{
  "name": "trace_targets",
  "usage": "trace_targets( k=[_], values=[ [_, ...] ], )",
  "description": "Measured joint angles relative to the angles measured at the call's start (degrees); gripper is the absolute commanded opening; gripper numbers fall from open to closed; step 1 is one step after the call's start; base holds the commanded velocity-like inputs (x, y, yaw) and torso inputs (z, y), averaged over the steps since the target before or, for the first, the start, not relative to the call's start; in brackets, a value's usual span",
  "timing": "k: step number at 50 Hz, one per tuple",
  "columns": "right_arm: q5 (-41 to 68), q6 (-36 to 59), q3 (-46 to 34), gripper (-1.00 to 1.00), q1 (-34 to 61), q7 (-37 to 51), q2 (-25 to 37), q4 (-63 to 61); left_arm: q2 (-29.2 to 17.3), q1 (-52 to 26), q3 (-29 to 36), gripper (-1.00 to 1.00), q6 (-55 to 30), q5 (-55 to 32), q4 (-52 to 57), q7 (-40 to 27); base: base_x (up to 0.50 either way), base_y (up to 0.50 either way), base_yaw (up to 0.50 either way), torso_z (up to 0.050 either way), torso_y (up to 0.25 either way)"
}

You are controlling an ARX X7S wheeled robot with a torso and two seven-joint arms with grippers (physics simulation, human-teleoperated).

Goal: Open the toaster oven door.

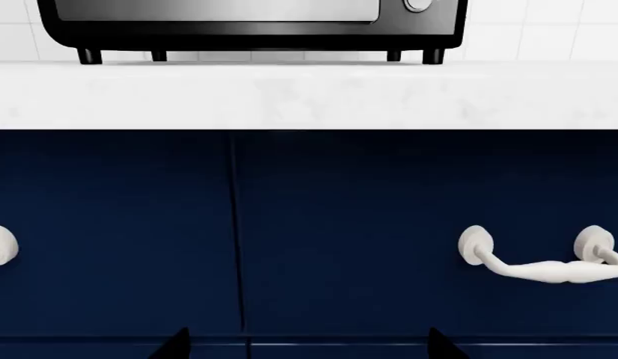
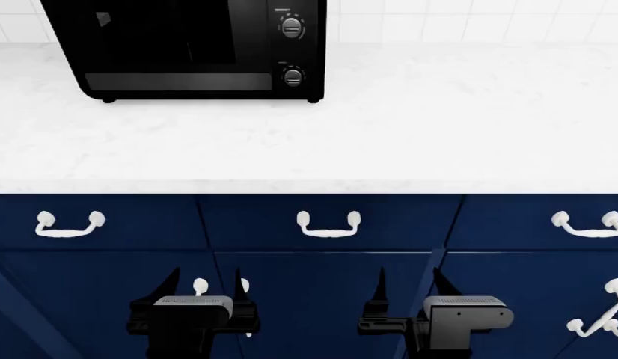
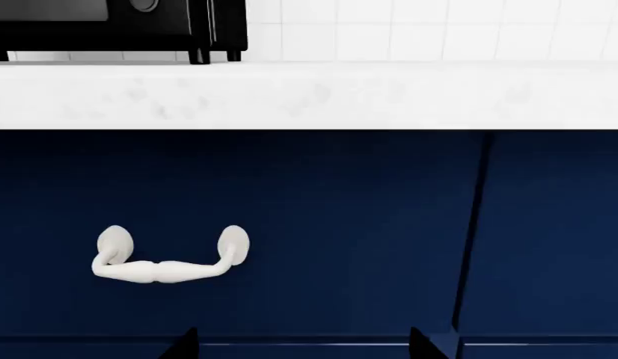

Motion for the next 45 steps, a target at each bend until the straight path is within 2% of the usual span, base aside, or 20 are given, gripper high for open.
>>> trace_targets(
  k=[10, 25, 35, 45],
  values=[
    [1.5, 0.4, -1.6, 1.0, -0.1, 1.2, 1.0, -0.5, -1.1, 0.5, 1.3, 1.0, -0.8, -1.3, 0.6, -1.1, 0.0, 0.0, 0.0, 0.002, 0.0],
    [3.6, 4.9, -3.8, 1.0, 0.6, 2.9, 3.5, -6.0, -3.7, 1.0, 2.9, 1.0, -6.7, -4.4, 8.7, -2.5, 0.0, 0.0, 0.0, 0.049, 0.0],
    [4.1, 13.1, -4.5, 1.0, 5.0, 3.5, 6.0, -12.5, -6.9, -2.2, 3.0, 1.0, -19.8, -7.3, 22.6, -2.6, 0.0, 0.0, 0.0, 0.05, 0.0],
    [5.2, 24.1, -4.4, 1.0, 13.6, 3.1, 8.5, -18.7, -9.9, -11.7, -0.6, 1.0, -39.0, -13.3, 35.1, -2.9, 0.0, 0.0, 0.0, 0.05, 0.0]
  ],
)
